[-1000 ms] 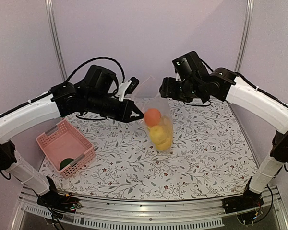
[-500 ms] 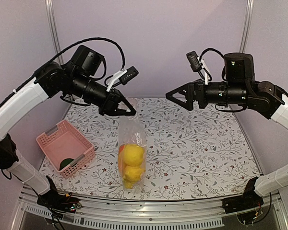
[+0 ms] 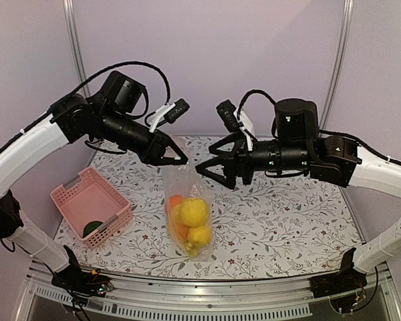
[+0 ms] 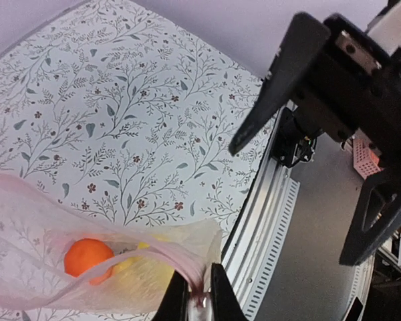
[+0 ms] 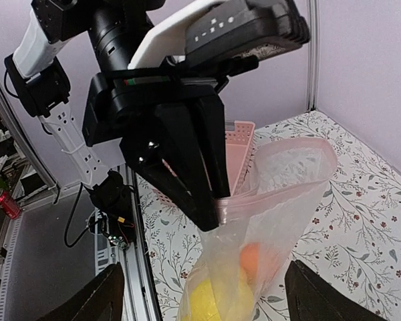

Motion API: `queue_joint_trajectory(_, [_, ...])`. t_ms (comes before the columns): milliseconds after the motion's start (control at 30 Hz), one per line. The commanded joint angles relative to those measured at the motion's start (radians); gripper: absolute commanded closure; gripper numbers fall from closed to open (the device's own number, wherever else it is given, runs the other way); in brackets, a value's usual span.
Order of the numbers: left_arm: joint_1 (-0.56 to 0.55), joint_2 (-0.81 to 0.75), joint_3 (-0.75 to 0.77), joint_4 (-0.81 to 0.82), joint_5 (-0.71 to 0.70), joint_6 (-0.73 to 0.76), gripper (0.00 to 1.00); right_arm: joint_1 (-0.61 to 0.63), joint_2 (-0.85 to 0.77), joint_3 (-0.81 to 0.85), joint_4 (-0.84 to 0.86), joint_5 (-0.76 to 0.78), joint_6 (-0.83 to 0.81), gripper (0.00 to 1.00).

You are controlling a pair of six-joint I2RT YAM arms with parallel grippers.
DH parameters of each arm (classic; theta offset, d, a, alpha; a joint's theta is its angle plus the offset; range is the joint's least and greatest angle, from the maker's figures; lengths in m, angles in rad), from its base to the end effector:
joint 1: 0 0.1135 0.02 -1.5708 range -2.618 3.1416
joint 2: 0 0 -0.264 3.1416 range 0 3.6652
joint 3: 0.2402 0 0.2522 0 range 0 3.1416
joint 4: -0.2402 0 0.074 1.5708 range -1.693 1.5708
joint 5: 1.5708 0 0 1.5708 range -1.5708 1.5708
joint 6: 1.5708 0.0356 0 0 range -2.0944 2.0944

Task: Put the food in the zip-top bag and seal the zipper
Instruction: Pass from the left arm to the right

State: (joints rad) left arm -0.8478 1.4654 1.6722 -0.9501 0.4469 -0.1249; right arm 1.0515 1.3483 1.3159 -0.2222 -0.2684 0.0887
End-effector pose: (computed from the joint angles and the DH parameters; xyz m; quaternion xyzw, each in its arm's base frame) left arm 0.1855 -0.2335 0.4132 0.3991 0.8037 -0.3626 0.2518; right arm 0.1473 0.2767 0.3957 -0.4356 0.6570 0.4162 0.4531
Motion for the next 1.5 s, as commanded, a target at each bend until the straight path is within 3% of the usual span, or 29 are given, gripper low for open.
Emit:
queue_joint_trajectory(0, [0.036, -0.03, -0.058, 0.17, -0.083, -0.265, 1.0, 0.097, -0.025, -0.073, 0.128, 0.308, -0.047, 0.18])
queue_joint_trajectory(167, [0.082, -0.037, -0.141, 0.307, 0.002, -0.491, 1.0, 0.208, -0.014, -0.116, 0.211, 0.563, -0.097, 0.2])
queue_joint_trajectory(333, [0.092, -0.036, -0.155, 0.335, 0.031, -0.554, 1.0, 0.252, 0.059, -0.066, 0.249, 0.738, -0.195, 0.21])
queue_joint_trajectory(800, [0.093, -0.061, -0.18, 0.333, 0.024, -0.593, 1.0, 0.252, 0.262, 0.092, 0.223, 0.787, -0.333, 0.28])
queue_joint_trajectory(1100, [0.093, -0.079, -0.185, 0.337, 0.02, -0.605, 1.0, 0.249, 0.343, 0.14, 0.179, 0.873, -0.366, 0.52])
queue_joint_trajectory(1333, [0.092, -0.094, -0.189, 0.339, 0.01, -0.612, 1.0, 0.222, 0.35, 0.129, 0.172, 0.873, -0.333, 0.55])
queue_joint_trajectory(1467, [0.093, -0.094, -0.189, 0.339, 0.016, -0.615, 1.0, 0.217, 0.344, 0.127, 0.175, 0.858, -0.322, 0.74])
